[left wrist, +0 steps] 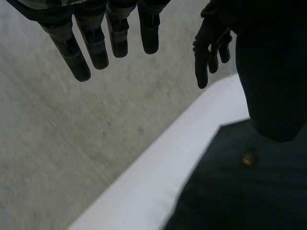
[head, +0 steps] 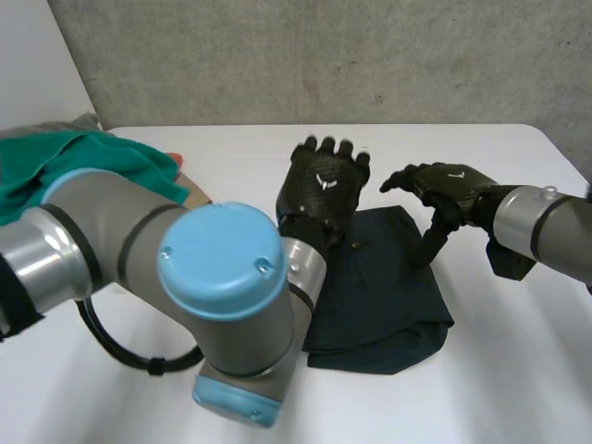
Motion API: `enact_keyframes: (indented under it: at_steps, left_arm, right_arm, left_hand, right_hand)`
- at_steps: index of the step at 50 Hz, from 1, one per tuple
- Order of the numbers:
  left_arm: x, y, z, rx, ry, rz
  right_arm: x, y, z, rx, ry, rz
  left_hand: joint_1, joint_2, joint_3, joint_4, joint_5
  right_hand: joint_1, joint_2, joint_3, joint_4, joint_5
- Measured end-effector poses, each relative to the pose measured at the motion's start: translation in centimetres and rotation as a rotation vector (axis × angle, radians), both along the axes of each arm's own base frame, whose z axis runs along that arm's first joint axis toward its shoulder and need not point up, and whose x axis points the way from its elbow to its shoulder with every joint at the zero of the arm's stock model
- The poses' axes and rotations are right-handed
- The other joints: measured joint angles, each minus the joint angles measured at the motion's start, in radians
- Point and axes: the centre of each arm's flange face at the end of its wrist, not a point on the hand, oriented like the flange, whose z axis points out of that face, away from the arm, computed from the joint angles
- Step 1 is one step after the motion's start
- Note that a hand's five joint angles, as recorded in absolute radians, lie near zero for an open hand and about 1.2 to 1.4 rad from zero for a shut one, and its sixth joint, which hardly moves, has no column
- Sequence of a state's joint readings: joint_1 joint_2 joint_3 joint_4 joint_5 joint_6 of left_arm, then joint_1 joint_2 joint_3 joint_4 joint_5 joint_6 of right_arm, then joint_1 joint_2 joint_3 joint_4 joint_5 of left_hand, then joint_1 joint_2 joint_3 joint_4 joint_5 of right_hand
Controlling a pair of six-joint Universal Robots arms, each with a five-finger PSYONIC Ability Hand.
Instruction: Fold the laundry.
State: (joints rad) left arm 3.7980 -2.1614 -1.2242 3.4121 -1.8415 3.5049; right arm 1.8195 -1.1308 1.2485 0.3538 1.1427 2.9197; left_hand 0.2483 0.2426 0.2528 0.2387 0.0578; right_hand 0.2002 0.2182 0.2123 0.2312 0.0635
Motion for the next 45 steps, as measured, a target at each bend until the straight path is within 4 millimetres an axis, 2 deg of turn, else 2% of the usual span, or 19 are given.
enact_keyframes:
  at_steps: [5,11,15,18,22,24,32,39,45]
  left_arm:
    - [0.5,0.0,-2.1,0.071,-0.047,0.045]
    - [1.0,-0.2,-3.9,0.121,-0.096,0.062]
    - [1.0,-0.3,-4.9,0.147,-0.118,0.056]
    - [0.8,-0.3,-5.8,0.168,-0.137,0.034]
    - [0.4,-0.3,-6.5,0.185,-0.153,0.003]
    - [0.1,-0.3,-6.9,0.193,-0.158,-0.020]
    - [-1.5,-0.7,-7.8,0.214,-0.175,-0.089]
    - [-2.1,-1.3,-9.5,0.246,-0.220,-0.109]
    - [-1.8,-1.6,-10.0,0.258,-0.258,-0.080]
  right_arm:
    - [1.8,-1.1,-2.0,0.020,0.069,0.028]
    - [4.3,-0.6,-4.7,0.041,0.129,0.089]
    - [4.7,-0.3,-6.1,0.022,0.208,0.101]
    - [4.3,-0.4,-7.0,-0.019,0.306,0.084]
    - [3.6,-0.5,-7.2,-0.058,0.369,0.055]
    - [2.7,-0.5,-7.2,-0.111,0.417,0.014]
    - [0.6,-0.4,-6.9,-0.126,0.392,-0.024]
    - [0.2,0.2,-7.9,-0.120,0.362,-0.017]
    - [-0.1,0.1,-8.7,-0.130,0.352,-0.023]
  left_hand:
    - [0.000,0.000,0.000,0.000,0.000]
    - [0.000,0.000,0.000,0.000,0.000]
    - [0.000,0.000,0.000,0.000,0.000]
    - [0.000,0.000,0.000,0.000,0.000]
    - [0.000,0.000,0.000,0.000,0.000]
    - [0.000,0.000,0.000,0.000,0.000]
    - [0.000,0.000,0.000,0.000,0.000]
    - [0.028,0.033,0.013,0.039,0.051]
    - [0.043,0.036,0.026,0.051,0.057]
  right_hand:
    - [0.000,0.000,0.000,0.000,0.000]
    - [0.000,0.000,0.000,0.000,0.000]
    - [-0.001,0.000,0.000,0.000,0.000]
    - [-0.025,0.000,0.000,0.000,0.000]
    - [-0.025,0.000,0.000,0.000,0.000]
    - [-0.048,0.000,0.000,0.000,-0.005]
    - [-0.048,0.000,0.000,0.000,-0.005]
    - [-0.048,0.000,0.000,0.000,-0.005]
    - [-0.048,0.000,0.000,0.000,-0.005]
